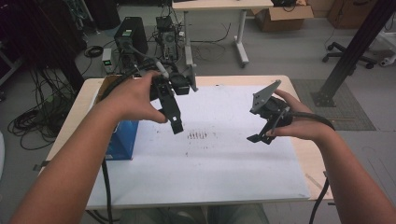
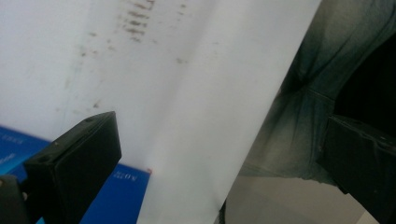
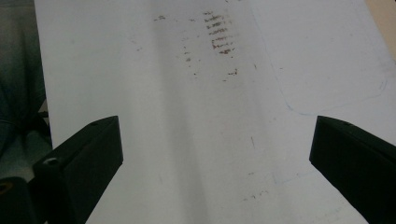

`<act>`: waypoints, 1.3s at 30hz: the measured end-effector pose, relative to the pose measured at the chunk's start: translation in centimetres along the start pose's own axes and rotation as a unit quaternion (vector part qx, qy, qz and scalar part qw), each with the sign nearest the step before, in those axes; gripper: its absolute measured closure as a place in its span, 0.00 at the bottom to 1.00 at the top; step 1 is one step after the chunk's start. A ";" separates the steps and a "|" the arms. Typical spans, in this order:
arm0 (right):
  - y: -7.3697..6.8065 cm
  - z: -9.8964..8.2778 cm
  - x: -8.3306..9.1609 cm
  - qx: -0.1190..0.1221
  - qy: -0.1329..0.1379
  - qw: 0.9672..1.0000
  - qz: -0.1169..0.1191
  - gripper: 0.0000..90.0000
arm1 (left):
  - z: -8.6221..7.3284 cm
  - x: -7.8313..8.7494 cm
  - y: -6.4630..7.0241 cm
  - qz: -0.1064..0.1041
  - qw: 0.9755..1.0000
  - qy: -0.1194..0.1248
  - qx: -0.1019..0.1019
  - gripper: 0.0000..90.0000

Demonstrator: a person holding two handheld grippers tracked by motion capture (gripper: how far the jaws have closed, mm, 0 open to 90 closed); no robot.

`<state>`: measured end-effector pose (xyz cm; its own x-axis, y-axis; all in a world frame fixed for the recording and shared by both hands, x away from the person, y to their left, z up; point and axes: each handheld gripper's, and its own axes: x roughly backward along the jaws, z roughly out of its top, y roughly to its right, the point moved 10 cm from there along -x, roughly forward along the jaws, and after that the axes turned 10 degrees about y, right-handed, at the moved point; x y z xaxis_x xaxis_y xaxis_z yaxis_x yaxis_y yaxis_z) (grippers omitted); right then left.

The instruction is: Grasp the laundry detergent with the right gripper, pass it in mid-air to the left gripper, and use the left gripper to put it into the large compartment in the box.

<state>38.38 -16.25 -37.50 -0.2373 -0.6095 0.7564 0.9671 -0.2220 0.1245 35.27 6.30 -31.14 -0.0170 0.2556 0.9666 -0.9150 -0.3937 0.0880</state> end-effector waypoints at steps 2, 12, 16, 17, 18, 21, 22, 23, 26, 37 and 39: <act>-0.1 0.0 -0.1 0.000 -0.001 1.000 0.002 0.03 | 0.1 -0.9 0.5 -0.007 1.000 -0.002 -0.015 0.00; -0.2 -0.7 -0.9 0.004 -0.028 1.000 0.004 0.03 | -0.3 -3.5 2.0 -0.022 0.996 -0.014 -0.079 0.00; -0.3 -0.8 -1.0 0.005 -0.035 0.999 0.008 0.03 | -0.3 -3.8 2.2 -0.016 0.995 -0.015 -0.101 0.00; -0.4 -0.8 -1.0 0.007 -0.037 0.999 0.009 0.03 | -0.3 -3.8 2.2 -0.015 0.994 -0.014 -0.107 0.00; -0.3 -0.9 -1.1 0.009 -0.039 0.999 0.011 0.03 | -0.3 -3.8 2.2 -0.014 0.994 -0.013 -0.110 0.00; 0.0 -0.8 -1.2 0.012 -0.045 0.999 0.013 0.03 | -0.2 -3.9 1.9 -0.007 0.993 -0.012 -0.115 0.00; 0.1 -0.8 -1.1 0.012 -0.045 0.999 0.013 0.03 | -0.3 -3.9 1.7 -0.005 0.993 -0.013 -0.116 0.00; 0.2 -0.8 -1.1 0.011 -0.046 0.999 0.014 0.03 | -0.3 -3.9 1.6 -0.002 0.993 -0.014 -0.117 0.00; 0.5 -0.7 -1.1 0.014 -0.047 0.999 0.017 0.04 | -0.2 -4.1 1.1 0.001 0.993 -0.015 -0.116 0.00; 1.3 -0.8 -1.3 0.013 -0.056 0.998 0.022 0.04 | 0.5 -4.4 -1.0 0.005 0.994 -0.009 -0.105 0.00; 1.4 -0.9 -1.4 0.013 -0.056 0.998 0.023 0.04 | 0.6 -4.4 -1.2 0.005 0.994 -0.009 -0.107 0.00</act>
<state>39.96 -16.42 -38.92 -0.1816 -0.5291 0.8289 0.9793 -0.1742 0.1034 36.73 5.11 -35.35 -0.0214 0.2369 0.9713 -0.9798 -0.1983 0.0267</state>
